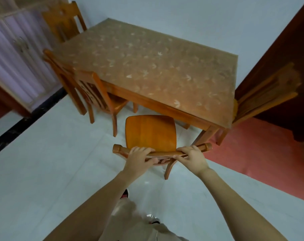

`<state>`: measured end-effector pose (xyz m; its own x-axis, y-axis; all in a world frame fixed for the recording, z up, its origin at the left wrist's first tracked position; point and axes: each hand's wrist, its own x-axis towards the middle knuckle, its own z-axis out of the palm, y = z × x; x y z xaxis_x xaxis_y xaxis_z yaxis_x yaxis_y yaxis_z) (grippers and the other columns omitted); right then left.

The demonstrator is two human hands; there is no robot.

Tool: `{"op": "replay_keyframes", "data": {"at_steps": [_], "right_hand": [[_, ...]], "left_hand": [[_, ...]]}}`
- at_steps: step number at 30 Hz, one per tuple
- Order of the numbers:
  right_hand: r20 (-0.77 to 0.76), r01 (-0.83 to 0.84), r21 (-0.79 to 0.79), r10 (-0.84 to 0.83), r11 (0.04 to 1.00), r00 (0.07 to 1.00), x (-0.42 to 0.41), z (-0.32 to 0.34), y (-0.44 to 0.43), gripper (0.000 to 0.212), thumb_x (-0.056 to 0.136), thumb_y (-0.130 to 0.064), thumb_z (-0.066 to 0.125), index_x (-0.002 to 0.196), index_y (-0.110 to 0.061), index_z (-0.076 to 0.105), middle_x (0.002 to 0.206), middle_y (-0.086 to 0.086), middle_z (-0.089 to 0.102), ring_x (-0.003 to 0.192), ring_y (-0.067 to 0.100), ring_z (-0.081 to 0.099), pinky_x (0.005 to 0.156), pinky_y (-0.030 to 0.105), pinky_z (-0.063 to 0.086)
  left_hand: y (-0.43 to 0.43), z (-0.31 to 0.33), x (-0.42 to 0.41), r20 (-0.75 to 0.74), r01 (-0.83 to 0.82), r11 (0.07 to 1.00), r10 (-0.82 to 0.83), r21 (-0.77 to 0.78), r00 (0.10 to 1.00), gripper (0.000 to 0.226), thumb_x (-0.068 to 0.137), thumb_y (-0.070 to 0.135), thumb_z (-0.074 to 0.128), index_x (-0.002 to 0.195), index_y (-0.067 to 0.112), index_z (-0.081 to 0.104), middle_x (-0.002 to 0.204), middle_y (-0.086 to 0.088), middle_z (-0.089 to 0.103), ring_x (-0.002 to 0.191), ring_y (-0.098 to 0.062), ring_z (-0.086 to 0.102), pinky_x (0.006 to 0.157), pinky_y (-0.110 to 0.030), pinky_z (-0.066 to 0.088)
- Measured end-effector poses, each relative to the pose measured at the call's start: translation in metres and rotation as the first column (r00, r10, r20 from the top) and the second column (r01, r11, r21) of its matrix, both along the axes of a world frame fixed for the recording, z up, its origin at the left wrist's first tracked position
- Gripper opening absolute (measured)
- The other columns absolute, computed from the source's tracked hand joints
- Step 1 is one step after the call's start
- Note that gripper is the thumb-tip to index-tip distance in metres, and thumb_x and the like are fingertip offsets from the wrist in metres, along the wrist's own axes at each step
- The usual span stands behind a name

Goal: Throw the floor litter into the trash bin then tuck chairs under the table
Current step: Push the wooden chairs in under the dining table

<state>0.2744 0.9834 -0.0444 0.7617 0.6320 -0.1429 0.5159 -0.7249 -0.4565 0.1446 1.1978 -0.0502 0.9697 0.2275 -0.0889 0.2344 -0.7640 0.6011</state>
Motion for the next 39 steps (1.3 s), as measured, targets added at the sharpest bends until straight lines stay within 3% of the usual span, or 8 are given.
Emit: {"op": "replay_keyframes", "data": {"at_steps": [3,6,8,15,21,27,33,39], "right_hand": [[0.031,-0.047,-0.029,0.048,0.998,0.998,0.005,0.000,-0.001,0.033,0.092,-0.054,0.056,0.110,-0.030,0.069,0.096,-0.009,0.066,0.094,0.016,0.052,0.085,0.033,0.043],[0.024,-0.115,-0.077,0.117,0.990,0.993,0.019,0.006,-0.006,0.034,0.089,-0.059,0.056,0.098,-0.030,0.071,0.081,-0.012,0.063,0.079,0.012,0.057,0.064,0.022,0.039],[0.031,-0.099,-0.069,0.101,0.993,0.994,0.025,0.005,-0.009,0.037,0.086,-0.064,0.056,0.091,-0.031,0.071,0.077,-0.013,0.065,0.072,0.007,0.055,0.059,0.019,0.034],[0.060,0.019,0.031,-0.021,0.999,0.998,0.022,-0.013,-0.013,0.047,0.077,-0.078,0.051,0.084,-0.036,0.070,0.078,-0.016,0.064,0.082,0.008,0.050,0.076,0.028,0.041],[0.058,0.019,0.061,-0.022,0.998,0.998,0.027,-0.010,-0.011,0.051,0.074,-0.080,0.052,0.085,-0.034,0.073,0.076,-0.017,0.063,0.081,0.008,0.052,0.078,0.029,0.042],[0.078,0.046,0.115,-0.055,0.992,0.995,0.029,-0.016,0.000,0.065,0.070,-0.089,0.041,0.089,-0.035,0.074,0.080,-0.018,0.064,0.085,0.010,0.051,0.078,0.028,0.038],[0.073,0.092,0.110,-0.101,0.990,0.992,0.038,-0.023,0.023,0.066,0.071,-0.091,0.038,0.081,-0.036,0.072,0.077,-0.019,0.064,0.086,0.011,0.051,0.074,0.028,0.039],[0.067,0.146,0.099,-0.153,0.984,0.986,0.051,-0.025,0.057,0.076,0.068,-0.095,0.031,0.084,-0.034,0.073,0.079,-0.017,0.066,0.091,0.011,0.051,0.081,0.033,0.045]], "left_hand": [[-0.006,-0.001,0.005,0.017,-0.098,0.994,0.098,-0.048,0.995,0.032,0.088,0.052,0.058,0.108,0.028,0.063,0.106,0.011,0.064,0.109,-0.018,0.051,0.104,-0.039,0.033],[-0.009,-0.004,0.008,0.011,-0.155,0.985,0.156,-0.079,0.988,0.027,0.087,0.053,0.058,0.099,0.030,0.062,0.100,0.013,0.063,0.106,-0.016,0.051,0.103,-0.042,0.032],[-0.011,-0.008,0.011,0.026,-0.186,0.977,0.190,-0.101,0.982,0.024,0.085,0.052,0.061,0.092,0.030,0.060,0.095,0.014,0.063,0.102,-0.014,0.052,0.102,-0.041,0.032],[-0.009,-0.021,0.019,0.122,-0.228,0.965,0.244,-0.130,0.962,0.029,0.072,0.059,0.063,0.075,0.031,0.055,0.079,0.016,0.059,0.087,-0.009,0.051,0.094,-0.035,0.030],[-0.010,-0.026,0.025,0.164,-0.270,0.957,0.285,-0.111,0.944,0.032,0.068,0.060,0.067,0.074,0.032,0.052,0.079,0.017,0.058,0.089,-0.011,0.050,0.089,-0.028,0.022],[0.005,-0.024,0.033,0.193,-0.252,0.961,0.271,-0.116,0.943,0.032,0.068,0.059,0.068,0.074,0.030,0.055,0.080,0.016,0.060,0.090,-0.013,0.053,0.095,-0.034,0.029],[0.034,-0.027,0.050,0.216,-0.213,0.968,0.237,-0.131,0.947,0.031,0.066,0.061,0.068,0.071,0.036,0.050,0.073,0.026,0.052,0.083,-0.008,0.051,0.089,-0.032,0.027],[0.076,-0.028,0.078,0.236,-0.151,0.980,0.178,-0.129,0.955,0.037,0.065,0.069,0.062,0.071,0.034,0.053,0.073,0.020,0.057,0.081,-0.009,0.052,0.086,-0.032,0.028]]}}
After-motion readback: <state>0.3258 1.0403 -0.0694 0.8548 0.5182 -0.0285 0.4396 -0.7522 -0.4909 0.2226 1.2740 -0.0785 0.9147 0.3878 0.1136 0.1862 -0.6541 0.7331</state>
